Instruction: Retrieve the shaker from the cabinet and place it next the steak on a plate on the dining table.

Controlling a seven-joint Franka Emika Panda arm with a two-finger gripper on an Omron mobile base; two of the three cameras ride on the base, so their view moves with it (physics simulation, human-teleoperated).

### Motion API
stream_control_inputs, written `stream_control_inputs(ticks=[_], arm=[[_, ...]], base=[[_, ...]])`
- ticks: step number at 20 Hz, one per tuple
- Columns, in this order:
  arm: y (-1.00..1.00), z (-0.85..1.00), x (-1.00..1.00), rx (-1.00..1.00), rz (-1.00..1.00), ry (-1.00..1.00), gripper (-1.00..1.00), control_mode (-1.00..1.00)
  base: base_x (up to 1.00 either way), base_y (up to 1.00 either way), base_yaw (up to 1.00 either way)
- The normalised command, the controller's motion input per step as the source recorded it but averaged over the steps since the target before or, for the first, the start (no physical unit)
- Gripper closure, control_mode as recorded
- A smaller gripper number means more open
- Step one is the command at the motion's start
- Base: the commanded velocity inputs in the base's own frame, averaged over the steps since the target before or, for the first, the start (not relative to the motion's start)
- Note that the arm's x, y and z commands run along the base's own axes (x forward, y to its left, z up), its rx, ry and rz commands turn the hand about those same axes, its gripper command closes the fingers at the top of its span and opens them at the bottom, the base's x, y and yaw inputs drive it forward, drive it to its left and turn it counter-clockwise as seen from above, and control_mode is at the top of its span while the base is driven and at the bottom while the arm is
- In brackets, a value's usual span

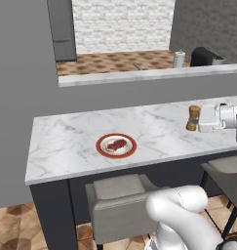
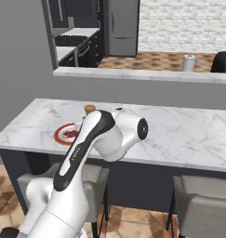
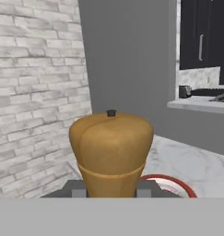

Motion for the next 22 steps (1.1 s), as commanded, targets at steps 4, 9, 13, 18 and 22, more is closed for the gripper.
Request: stream_control_inputs(ticks=[4,9,13,18,22], arm=[[0.1,-0.62,0.53,-0.06,0.0,-0.02,1.0,-1.0],[0.1,-0.31,0.46,-0.06,-0.01,0.01,1.0,-1.0],[0.0,-0.01,0.32,0.0,0.0,0.1,1.0,-1.0],[0.0,-0.06,0.33,0.0,0.0,0.11,1.0,-1.0],[0.0,-0.19,0.3,0.0,0.01,0.03,1.0,-1.0]], base=[[0.0,0.0,0.0],[0.0,0.0,0.0],[0.0,0.0,0.0],[0.0,0.0,0.0],[0.0,0.0,0.0]])
